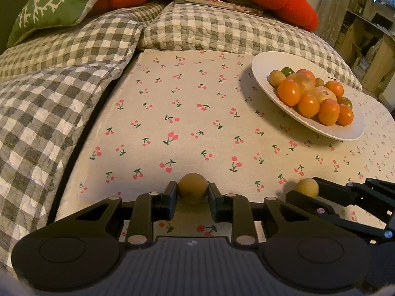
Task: Organize fruits
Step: 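Move both grippers back to the sheet and grasp a yellow tomato with the right, then grasp the last yellow tomato with the left gripper while the right holds its tomato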
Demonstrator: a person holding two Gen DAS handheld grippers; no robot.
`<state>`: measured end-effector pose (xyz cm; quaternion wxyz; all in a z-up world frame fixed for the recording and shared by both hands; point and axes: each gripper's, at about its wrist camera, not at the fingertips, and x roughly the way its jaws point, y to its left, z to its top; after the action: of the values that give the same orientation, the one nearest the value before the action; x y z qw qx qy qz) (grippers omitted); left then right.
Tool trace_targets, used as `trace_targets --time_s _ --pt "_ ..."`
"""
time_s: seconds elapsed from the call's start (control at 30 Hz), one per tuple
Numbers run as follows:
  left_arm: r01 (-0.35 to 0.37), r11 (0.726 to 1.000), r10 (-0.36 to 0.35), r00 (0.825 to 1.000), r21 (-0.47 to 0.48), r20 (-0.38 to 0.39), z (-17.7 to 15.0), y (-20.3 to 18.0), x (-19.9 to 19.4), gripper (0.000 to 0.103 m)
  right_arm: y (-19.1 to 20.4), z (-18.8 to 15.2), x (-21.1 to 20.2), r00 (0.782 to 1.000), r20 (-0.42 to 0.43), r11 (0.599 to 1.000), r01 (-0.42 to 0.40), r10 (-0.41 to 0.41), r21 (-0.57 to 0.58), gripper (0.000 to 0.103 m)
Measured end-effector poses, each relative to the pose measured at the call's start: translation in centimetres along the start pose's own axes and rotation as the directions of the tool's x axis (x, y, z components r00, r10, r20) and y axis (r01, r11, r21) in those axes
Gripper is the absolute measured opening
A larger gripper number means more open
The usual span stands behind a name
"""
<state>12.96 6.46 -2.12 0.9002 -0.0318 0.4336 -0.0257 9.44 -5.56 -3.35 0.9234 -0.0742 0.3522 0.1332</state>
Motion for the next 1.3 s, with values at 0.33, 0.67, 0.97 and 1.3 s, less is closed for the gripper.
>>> trace_targets --time_s 0.33,0.67,0.97,1.3 --pt "0.047 0.999 -0.047 0.999 -0.021 0.026 0.2 -0.2 -1.0 0.019 -0.1 0.3 -0.6 1.000 0.021 1.000 -0.010 0.010 0.012 0.025" --pt "0.070 0.997 -0.069 0.996 -0.039 0.049 0.2 -0.3 -1.5 0.019 -0.6 1.1 -2.0 0.998 0.056 0.998 -0.036 0.034 0.043 0.025" --pt "0.087 0.995 -0.083 0.993 -0.049 0.090 0.4 -0.3 -2.8 0.019 -1.3 1.8 -3.4 0.994 0.095 0.995 -0.063 0.056 0.072 0.025" --pt "0.093 0.989 -0.080 0.990 -0.111 0.116 1.0 0.8 -3.5 0.019 -2.6 2.7 -4.9 0.989 0.135 0.990 -0.083 0.068 0.112 0.025"
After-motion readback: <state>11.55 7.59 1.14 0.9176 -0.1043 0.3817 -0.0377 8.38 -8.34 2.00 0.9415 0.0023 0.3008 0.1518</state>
